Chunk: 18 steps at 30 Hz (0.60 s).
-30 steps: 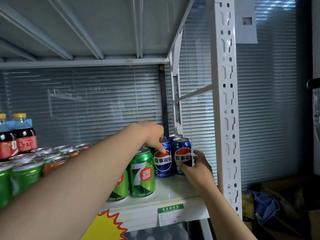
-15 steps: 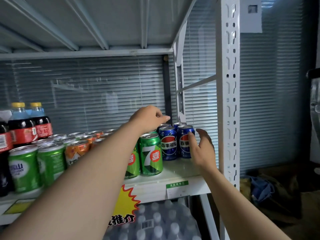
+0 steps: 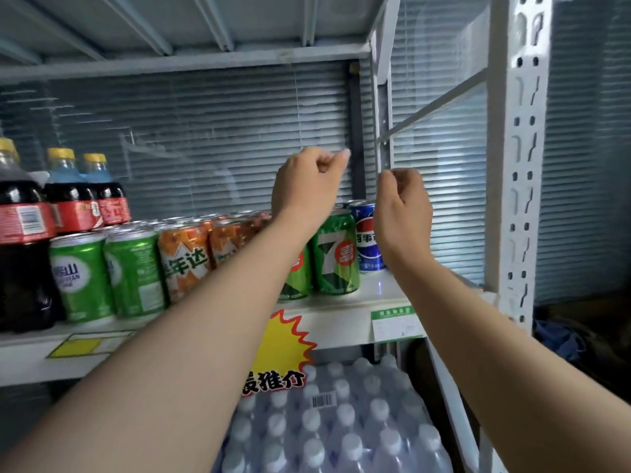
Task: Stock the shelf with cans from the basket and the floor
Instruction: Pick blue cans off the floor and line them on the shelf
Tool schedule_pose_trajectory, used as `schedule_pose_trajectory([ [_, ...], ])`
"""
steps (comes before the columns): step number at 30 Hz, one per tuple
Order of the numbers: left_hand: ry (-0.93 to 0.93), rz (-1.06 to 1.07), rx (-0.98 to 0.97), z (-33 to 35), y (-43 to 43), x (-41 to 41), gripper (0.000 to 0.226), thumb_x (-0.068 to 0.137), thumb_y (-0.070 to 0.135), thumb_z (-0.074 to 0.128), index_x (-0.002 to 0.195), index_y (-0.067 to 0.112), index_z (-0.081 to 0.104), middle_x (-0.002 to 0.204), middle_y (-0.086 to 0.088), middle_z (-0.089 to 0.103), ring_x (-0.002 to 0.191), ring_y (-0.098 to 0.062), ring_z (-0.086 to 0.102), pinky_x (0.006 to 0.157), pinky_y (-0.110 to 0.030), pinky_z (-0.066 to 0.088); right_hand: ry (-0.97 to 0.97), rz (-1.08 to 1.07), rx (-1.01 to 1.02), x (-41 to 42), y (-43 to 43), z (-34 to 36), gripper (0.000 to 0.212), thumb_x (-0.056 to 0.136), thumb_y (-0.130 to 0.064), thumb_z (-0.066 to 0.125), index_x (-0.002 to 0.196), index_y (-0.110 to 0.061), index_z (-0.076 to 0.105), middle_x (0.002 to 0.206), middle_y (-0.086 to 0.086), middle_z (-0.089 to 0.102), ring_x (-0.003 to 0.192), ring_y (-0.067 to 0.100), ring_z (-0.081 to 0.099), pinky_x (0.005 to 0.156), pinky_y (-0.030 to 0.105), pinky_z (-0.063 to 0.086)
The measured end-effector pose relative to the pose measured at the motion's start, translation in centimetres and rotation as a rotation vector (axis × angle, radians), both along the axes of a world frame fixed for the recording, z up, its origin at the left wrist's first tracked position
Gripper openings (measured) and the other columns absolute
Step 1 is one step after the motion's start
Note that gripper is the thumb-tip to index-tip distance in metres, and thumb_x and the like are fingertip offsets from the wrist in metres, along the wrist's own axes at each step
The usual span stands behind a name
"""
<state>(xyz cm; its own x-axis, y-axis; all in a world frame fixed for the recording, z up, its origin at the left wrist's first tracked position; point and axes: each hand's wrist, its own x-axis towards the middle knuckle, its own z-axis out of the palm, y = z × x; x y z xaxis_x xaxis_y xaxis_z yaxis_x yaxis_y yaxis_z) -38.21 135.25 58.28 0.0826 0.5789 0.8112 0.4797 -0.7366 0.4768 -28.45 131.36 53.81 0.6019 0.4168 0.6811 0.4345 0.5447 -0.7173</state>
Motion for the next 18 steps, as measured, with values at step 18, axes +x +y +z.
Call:
schedule_pose_trajectory([
  [18,-0.382,-0.146,0.065,-15.7,-10.2,-11.2,0.021,0.097,0.032,0.053,0.083,0.017,0.06,0.072,-0.007,0.06,0.067,-0.016,0.051,0.066,-0.035,0.046,0.219,0.284,0.119,-11.6,-8.5,-14.0,0.016,0.094,-0.021,0.045,0.081,-0.024,0.054,0.074,0.001,0.056,0.07,0.016,0.053,0.065,0.036,0.044],
])
